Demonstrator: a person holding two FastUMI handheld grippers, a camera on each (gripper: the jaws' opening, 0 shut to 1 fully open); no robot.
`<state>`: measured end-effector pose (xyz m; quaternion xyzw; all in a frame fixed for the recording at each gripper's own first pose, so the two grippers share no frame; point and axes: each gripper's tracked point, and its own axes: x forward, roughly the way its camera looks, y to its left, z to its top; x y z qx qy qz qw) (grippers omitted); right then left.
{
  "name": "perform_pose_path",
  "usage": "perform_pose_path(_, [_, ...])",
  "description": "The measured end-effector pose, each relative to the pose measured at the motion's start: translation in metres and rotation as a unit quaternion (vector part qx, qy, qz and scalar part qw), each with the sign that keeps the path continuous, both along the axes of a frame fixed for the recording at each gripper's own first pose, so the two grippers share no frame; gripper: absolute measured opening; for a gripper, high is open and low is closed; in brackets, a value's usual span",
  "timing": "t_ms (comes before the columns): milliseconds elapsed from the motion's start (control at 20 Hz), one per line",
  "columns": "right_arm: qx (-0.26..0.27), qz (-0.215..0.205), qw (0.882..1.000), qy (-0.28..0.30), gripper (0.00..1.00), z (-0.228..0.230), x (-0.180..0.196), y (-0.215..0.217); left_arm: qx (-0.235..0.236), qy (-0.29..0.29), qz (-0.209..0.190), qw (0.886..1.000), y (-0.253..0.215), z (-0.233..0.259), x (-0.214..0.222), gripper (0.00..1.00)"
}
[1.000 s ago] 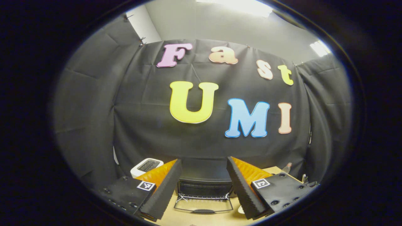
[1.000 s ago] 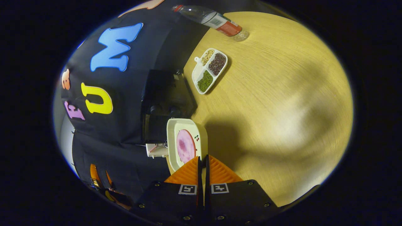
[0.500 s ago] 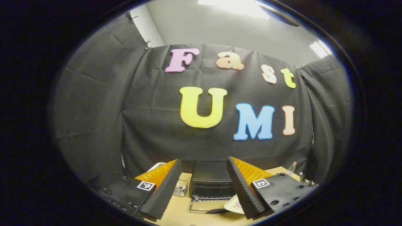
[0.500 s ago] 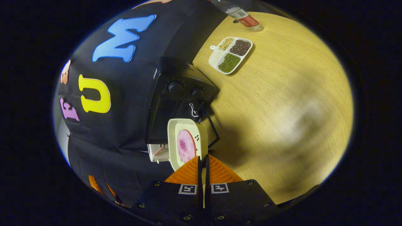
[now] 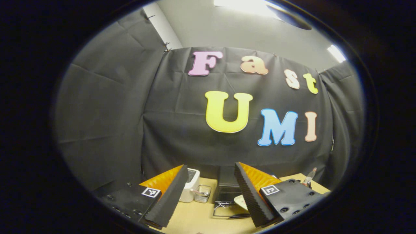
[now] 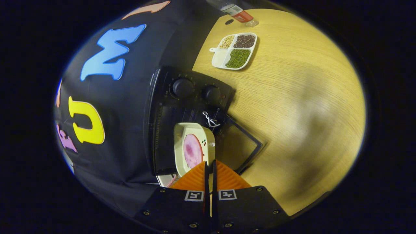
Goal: Open the electric oven with the left hand, put the food in, and close the electric oven.
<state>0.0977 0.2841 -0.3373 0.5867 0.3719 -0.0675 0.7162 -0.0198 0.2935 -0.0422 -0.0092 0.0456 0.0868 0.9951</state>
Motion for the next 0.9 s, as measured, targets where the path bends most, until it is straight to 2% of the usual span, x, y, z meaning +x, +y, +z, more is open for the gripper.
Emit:
perform_pose_path(350, [0.018, -0.114, 0.993, 0.014, 0.03, -0.007, 0.053, 0.027, 0.005, 0.012, 0.029, 1.000, 0.037, -0.005, -0.011, 1.00])
perform_pose_path(500, [0.008, -0.135, 0.991, 0.020, 0.03, -0.015, 0.074, 0.038, 0.006, 0.019, 0.044, 0.999, 0.053, -0.010, -0.016, 1.00])
perform_pose_path(550, [0.011, -0.147, 0.989, 0.020, 0.03, -0.016, 0.078, 0.042, 0.007, 0.022, 0.051, 0.998, 0.058, -0.011, -0.017, 0.96])
perform_pose_path(650, [0.023, -0.171, 0.985, 0.024, 0.02, -0.022, 0.091, 0.051, 0.008, 0.027, 0.063, 0.998, 0.069, -0.013, -0.022, 0.96])
perform_pose_path(750, [0.030, -0.179, 0.983, 0.024, 0.02, -0.025, 0.102, 0.060, 0.010, 0.032, 0.072, 0.997, 0.074, -0.016, -0.020, 0.96])
perform_pose_path(800, [0.029, -0.180, 0.983, 0.024, 0.02, -0.027, 0.109, 0.064, 0.010, 0.036, 0.075, 0.996, 0.077, -0.018, -0.020, 1.00])
perform_pose_path(900, [0.026, -0.186, 0.982, 0.018, 0.02, -0.028, 0.118, 0.066, 0.012, 0.041, 0.079, 0.996, 0.080, -0.021, -0.021, 0.97])
